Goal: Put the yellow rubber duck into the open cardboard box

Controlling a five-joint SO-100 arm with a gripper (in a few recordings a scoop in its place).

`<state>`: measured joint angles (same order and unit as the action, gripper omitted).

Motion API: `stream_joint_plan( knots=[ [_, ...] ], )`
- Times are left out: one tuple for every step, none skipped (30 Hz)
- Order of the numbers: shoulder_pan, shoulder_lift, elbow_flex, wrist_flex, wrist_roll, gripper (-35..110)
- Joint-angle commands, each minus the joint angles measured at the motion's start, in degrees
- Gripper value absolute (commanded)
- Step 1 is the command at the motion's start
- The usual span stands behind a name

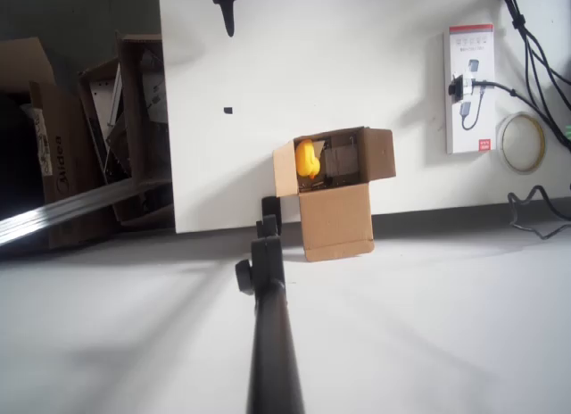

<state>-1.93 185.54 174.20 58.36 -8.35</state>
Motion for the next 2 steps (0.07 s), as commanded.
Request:
stream_joint_plan(
  knots=[
    [0.09,0.35,0.79,-0.35,0.35,-1],
    [0.09,0.35,0.79,-0.35,0.35,-1]
  ],
)
